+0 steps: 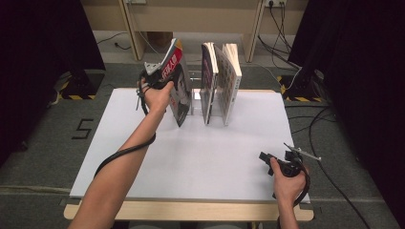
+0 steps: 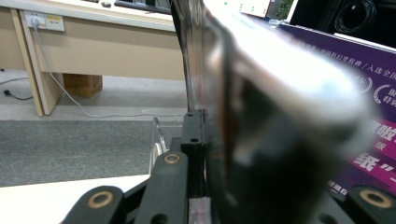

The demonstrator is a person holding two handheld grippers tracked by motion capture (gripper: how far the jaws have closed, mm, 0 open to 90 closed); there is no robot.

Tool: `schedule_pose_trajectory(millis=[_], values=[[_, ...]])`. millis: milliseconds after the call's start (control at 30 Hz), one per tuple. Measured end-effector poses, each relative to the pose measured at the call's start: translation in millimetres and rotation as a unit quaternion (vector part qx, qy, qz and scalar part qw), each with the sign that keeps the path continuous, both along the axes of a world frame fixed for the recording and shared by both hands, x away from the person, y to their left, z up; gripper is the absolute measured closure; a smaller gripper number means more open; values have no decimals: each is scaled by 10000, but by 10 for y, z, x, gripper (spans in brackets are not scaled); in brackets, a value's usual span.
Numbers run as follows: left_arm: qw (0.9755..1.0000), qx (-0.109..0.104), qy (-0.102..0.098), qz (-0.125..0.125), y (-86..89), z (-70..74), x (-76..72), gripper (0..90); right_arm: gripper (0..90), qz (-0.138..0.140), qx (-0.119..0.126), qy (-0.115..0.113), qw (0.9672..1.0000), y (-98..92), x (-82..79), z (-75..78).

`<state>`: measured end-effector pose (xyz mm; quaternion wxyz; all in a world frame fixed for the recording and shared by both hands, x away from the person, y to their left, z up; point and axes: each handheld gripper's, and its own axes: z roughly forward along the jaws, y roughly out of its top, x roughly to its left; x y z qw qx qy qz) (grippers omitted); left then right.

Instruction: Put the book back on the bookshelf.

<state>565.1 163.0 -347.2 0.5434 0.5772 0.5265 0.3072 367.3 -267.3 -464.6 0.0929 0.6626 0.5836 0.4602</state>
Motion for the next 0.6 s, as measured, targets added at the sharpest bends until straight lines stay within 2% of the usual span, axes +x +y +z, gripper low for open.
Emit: schedule_pose_trajectory(millis=[67, 100, 400, 500, 600], values=[[10000, -46, 26, -8, 4, -3, 3, 739, 593, -31, 48, 24, 10000, 5, -3, 6], [9999, -146, 79, -14, 12, -7, 6, 732, 593, -30, 42, 15, 10000, 3, -4, 6], [9993, -335, 167, -11, 57, -89, 9, 687, 592, -9, 40, 44, 10000, 9, 0, -5], [9990, -387, 224, -2, 74, -76, 24, 708, 592, -19, 39, 45, 10000, 4, -1, -7], [9985, -421, 359, 40, 85, -62, 41, 794, 592, -35, 55, 49, 10000, 0, 1, -11]])
